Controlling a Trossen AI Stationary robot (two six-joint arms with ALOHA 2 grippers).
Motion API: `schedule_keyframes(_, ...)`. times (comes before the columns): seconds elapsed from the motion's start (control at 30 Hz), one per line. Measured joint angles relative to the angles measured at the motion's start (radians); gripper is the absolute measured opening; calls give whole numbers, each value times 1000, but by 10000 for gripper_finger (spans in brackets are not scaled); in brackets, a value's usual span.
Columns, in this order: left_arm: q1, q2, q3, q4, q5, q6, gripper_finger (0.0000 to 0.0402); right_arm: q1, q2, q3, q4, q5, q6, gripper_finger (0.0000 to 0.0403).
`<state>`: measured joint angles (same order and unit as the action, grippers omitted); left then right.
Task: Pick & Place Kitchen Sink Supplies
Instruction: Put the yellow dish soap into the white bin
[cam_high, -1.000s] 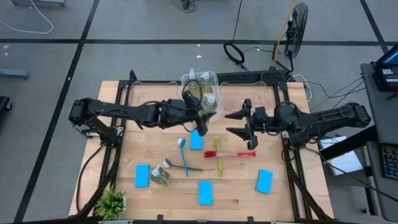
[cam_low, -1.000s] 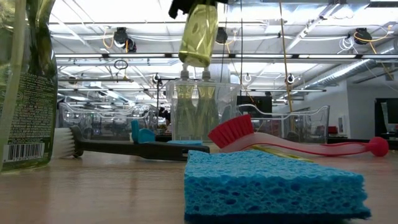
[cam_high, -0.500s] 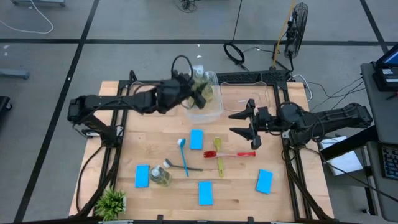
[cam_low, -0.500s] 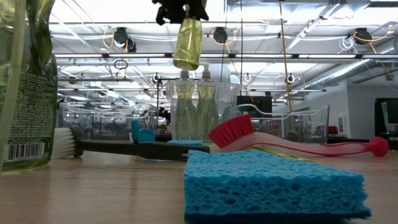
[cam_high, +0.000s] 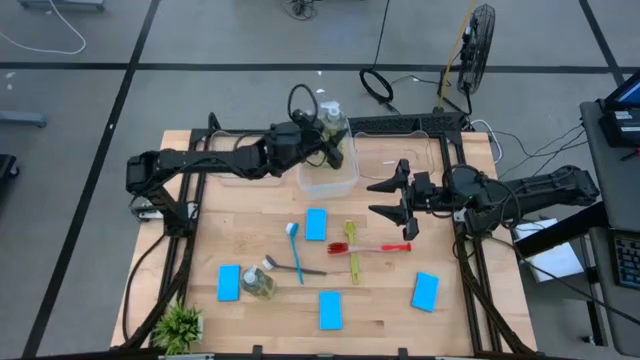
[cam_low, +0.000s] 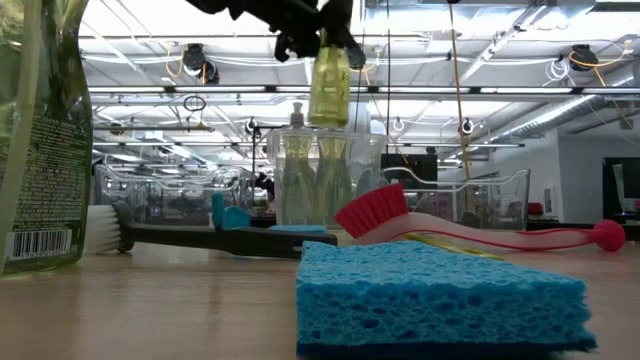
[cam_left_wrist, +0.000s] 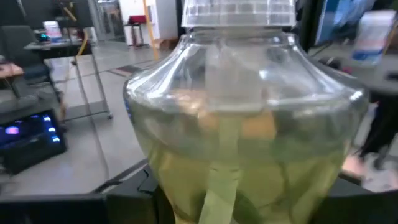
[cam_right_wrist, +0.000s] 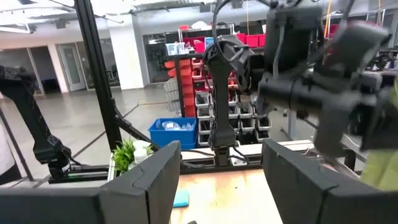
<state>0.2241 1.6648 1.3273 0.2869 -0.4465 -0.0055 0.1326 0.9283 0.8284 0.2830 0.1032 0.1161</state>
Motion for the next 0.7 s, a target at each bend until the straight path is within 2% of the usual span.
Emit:
schedule_keyframes(0.33, 10, 117, 0, 107, 25, -23, 185, 0, 0, 0, -4, 0, 2, 210)
schedule_keyframes(0.53, 17, 154, -1, 103, 28, -25, 199, 0, 0, 0, -4, 0, 2, 210)
schedule_keyframes(0.7, 25, 183, -1, 94, 48, -24, 190, 0, 0, 0, -4, 0, 2, 210)
